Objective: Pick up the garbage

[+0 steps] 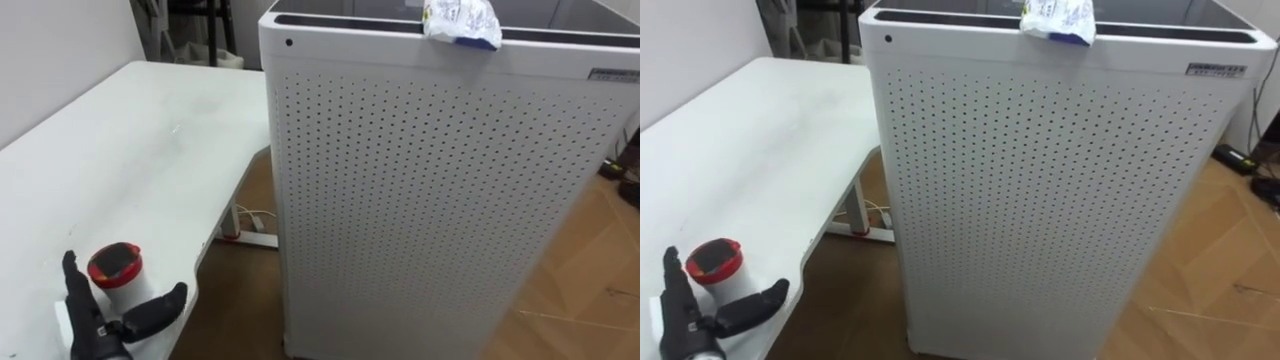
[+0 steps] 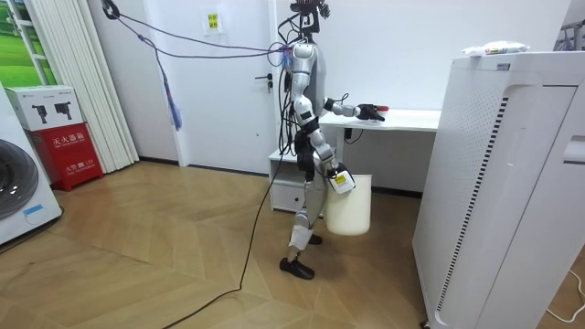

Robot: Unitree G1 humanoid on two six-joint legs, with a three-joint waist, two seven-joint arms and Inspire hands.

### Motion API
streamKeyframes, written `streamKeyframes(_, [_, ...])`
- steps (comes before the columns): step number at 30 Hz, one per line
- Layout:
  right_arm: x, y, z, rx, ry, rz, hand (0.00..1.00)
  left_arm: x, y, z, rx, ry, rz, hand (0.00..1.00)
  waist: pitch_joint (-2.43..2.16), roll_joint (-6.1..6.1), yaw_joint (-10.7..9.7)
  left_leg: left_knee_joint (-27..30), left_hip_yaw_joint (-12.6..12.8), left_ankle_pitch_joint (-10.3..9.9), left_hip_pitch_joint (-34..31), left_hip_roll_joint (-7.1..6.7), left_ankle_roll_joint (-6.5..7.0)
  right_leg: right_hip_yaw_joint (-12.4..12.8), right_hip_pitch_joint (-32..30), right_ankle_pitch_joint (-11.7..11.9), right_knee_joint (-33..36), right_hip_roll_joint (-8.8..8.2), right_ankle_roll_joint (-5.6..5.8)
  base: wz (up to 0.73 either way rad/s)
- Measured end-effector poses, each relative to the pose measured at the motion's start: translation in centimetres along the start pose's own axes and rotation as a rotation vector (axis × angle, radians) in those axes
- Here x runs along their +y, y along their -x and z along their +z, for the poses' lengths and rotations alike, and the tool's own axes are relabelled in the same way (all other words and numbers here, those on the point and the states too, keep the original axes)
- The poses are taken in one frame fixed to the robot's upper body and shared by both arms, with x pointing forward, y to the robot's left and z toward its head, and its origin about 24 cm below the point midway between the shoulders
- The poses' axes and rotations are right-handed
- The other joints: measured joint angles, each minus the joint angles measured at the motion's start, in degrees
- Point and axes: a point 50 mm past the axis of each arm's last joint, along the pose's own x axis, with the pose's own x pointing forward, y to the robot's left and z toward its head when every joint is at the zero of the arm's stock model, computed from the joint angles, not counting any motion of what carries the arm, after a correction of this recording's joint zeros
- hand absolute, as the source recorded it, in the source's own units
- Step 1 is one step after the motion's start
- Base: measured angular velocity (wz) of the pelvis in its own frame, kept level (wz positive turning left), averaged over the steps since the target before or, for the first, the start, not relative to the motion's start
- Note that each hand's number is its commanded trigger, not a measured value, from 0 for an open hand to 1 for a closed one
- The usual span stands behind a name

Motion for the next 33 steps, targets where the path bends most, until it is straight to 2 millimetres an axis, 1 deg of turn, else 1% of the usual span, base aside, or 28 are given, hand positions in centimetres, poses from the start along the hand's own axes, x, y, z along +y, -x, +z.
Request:
streamKeyframes(2, [-0.1, 0.0, 0.0, 0.004, -0.002, -0.002, 1.0, 0.9, -0.7, 0.0, 0.022, 0.017, 0.035, 1.0, -0.13, 0.25, 0.0, -0.3, 0.0, 0.1, 0.0, -0.04, -0.03, -0.1, 0.2, 0.0, 0.0, 0.0, -0.04, 0.0])
streamKeyframes(6, [-0.1, 0.0, -0.3, 0.021, -0.01, -0.003, 1.0, 1.9, -1.5, 0.0, 0.057, 0.069, 0.096, 1.0, -0.07, 0.73, -0.1, -0.8, 0.0, 0.2, 0.2, -0.19, -0.03, 0.0, 0.2, 0.1, -0.1, -0.03, -0.07, 0.0])
streamKeyframes(7, [-0.1, 0.1, -0.3, 0.021, -0.012, -0.005, 1.0, 2.0, -1.6, 0.0, 0.06, 0.069, 0.108, 1.0, 0.07, 0.98, -0.2, -0.9, 0.1, 0.3, 0.3, -0.24, -0.02, 0.1, 0.1, 0.1, -0.2, -0.05, -0.04, 0.0])
streamKeyframes(9, [-0.2, 0.1, -0.3, 0.021, -0.009, -0.007, 1.0, 2.2, -1.6, -0.1, 0.071, 0.072, 0.129, 1.0, 0.03, 1.25, -0.6, -1.0, 0.0, 0.4, 0.4, -0.43, 0.06, 0.1, 0.1, 0.1, -0.4, -0.21, -0.03, 0.0])
streamKeyframes(12, [-0.2, 0.1, -0.3, 0.02, -0.008, -0.01, 1.0, 2.3, -1.5, -0.2, 0.079, 0.082, 0.151, 1.0, 0.1, 1.62, -1.0, -1.3, 0.0, 0.5, 0.8, -0.59, 0.16, 0.1, 0.3, 0.1, -0.5, -0.34, -0.03, 0.0])
streamKeyframes(20, [-0.2, 0.0, 0.1, 0.009, 0.017, -0.006, 1.0, 2.5, -1.9, -0.2, 0.087, 0.084, 0.161, 1.0, 0.32, 1.43, -1.5, -1.9, 0.0, 0.7, 1.4, -0.71, 0.22, 0.3, 0.7, 0.1, -0.5, -0.44, -0.02, 0.0])
streamKeyframes(22, [-0.2, 0.0, 0.1, 0.007, 0.017, -0.004, 1.0, 2.4, -2.1, -0.1, 0.084, 0.08, 0.155, 1.0, 0.51, 1.23, -1.5, -1.9, 0.0, 0.9, 1.4, -0.77, 0.26, 0.2, 0.7, 0.1, -0.5, -0.53, 0.0, 0.0])
streamKeyframes(25, [-0.2, 0.1, 0.2, 0.002, 0.019, -0.006, 1.0, 2.4, -2.1, -0.2, 0.08, 0.08, 0.14, 1.0, 0.73, 1.31, -1.6, -1.8, 0.2, 0.9, 1.1, -0.83, 0.36, 0.2, 0.4, 0.2, -0.2, -0.71, 0.12, -0.01])
streamKeyframes(27, [-0.4, 0.1, 0.2, -0.001, 0.02, -0.009, 1.0, 2.3, -2.2, -0.2, 0.074, 0.084, 0.128, 1.0, 0.73, 1.39, -1.6, -1.5, 0.3, 1.0, 0.3, -0.84, 0.44, 0.2, -0.1, 0.2, -0.1, -0.77, 0.26, 0.0])
streamKeyframes(28, [-0.4, 0.1, 0.2, -0.001, 0.019, -0.01, 1.0, 2.2, -2.3, -0.1, 0.069, 0.087, 0.117, 1.0, 0.84, 1.37, -1.6, -1.3, 0.3, 1.0, 0.1, -0.87, 0.45, 0.2, -0.3, 0.3, -0.1, -0.79, 0.33, 0.03])
streamKeyframes(33, [-0.3, 0.0, 0.5, -0.011, 0.006, -0.008, 1.0, 1.8, -2.4, 0.2, 0.059, 0.095, 0.104, 1.0, 0.83, 1.28, -1.5, -1.1, 0.5, 1.0, -1.2, -0.88, 0.51, 0.3, -1.4, 0.3, 0.5, -0.83, 0.4, 0.01])
